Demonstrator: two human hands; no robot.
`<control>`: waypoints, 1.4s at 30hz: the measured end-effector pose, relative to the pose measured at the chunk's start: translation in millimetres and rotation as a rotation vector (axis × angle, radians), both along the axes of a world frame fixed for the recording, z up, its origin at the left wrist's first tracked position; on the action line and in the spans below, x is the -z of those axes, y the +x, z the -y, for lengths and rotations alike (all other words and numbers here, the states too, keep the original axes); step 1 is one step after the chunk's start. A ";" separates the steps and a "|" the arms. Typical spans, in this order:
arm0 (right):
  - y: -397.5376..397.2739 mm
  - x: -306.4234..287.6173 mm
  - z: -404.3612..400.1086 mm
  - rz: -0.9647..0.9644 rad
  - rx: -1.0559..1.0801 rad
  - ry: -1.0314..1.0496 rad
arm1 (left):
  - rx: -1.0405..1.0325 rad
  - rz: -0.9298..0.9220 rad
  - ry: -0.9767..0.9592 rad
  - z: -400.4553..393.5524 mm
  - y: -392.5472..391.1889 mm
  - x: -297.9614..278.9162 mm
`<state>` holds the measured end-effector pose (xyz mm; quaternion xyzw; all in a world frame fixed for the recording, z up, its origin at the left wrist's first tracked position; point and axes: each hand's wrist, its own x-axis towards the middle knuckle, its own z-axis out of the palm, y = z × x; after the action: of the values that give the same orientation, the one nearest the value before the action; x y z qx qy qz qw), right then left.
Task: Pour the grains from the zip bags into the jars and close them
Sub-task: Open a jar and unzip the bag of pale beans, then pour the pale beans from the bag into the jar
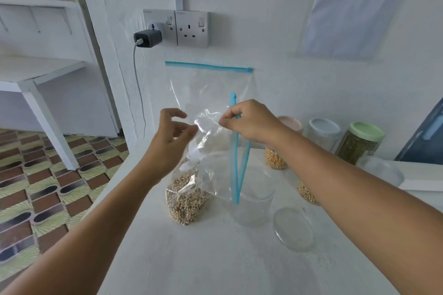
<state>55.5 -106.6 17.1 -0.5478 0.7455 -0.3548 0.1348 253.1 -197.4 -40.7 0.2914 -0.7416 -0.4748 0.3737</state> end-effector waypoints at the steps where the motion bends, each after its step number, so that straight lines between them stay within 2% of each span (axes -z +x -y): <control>1: -2.0 2.4 -0.9 0.013 0.009 -0.016 | -0.032 0.007 0.088 14.4 3.8 10.0; 3: -4.1 6.9 -0.6 0.046 0.023 -0.056 | -0.068 0.082 0.241 42.8 9.9 35.1; 7: -2.3 9.2 0.8 0.111 0.017 -0.118 | 0.019 0.212 0.499 69.5 18.3 78.1; 10: 2.4 11.0 1.6 0.141 0.003 -0.130 | 0.101 0.182 0.663 80.4 14.5 88.3; 14: 8.6 14.4 2.3 0.252 0.005 -0.144 | 0.107 0.218 0.716 90.4 -1.0 96.0; 18: 13.0 17.8 2.8 0.286 0.011 -0.150 | 0.072 0.258 0.798 100.3 -2.3 115.1; 22: 15.5 20.4 3.3 0.275 0.032 -0.153 | 0.096 0.264 0.790 94.9 -4.3 117.6; 28: 11.6 11.6 -3.3 0.317 0.047 -0.206 | -0.077 0.060 0.647 87.8 25.7 102.6; 35: 19.6 21.7 -10.7 0.425 0.018 -0.201 | -0.098 -0.157 0.617 72.9 60.7 101.8; 42: 14.0 19.6 -33.4 0.407 0.026 -0.278 | -0.068 -0.305 0.609 53.4 67.7 89.5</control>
<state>69.5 -73.1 -2.4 -0.4690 0.6540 -0.5585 0.2010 320.8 -250.9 -130.2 0.3399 -0.4913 -0.6997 0.3919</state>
